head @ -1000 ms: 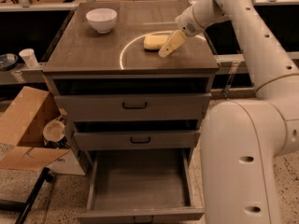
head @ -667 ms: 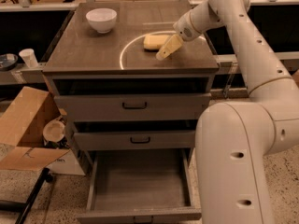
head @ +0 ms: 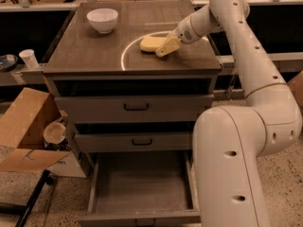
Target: Place sponge into bottom drawer
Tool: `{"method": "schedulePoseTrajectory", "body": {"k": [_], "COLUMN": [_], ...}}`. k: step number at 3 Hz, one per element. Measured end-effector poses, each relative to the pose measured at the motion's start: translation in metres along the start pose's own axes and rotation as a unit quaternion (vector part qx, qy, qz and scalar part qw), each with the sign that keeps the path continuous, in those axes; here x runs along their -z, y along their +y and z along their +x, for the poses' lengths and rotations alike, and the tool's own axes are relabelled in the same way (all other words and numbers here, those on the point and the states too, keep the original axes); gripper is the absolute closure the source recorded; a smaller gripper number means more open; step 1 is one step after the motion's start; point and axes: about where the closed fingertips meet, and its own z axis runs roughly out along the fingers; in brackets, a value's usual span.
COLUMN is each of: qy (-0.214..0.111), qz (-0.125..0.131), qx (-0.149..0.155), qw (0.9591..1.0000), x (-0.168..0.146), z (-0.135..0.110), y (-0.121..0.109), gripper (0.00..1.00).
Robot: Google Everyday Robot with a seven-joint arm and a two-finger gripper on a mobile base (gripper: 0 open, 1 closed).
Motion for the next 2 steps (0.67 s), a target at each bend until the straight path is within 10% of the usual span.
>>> {"method": "schedulePoseTrajectory", "body": {"k": [2], "qy": [-0.033], "qz": [0.016], "qx": [0.045], "qw": [0.9983], "x": [0.043], "z": [-0.033], "y": [0.003], "gripper": [1.0]}}
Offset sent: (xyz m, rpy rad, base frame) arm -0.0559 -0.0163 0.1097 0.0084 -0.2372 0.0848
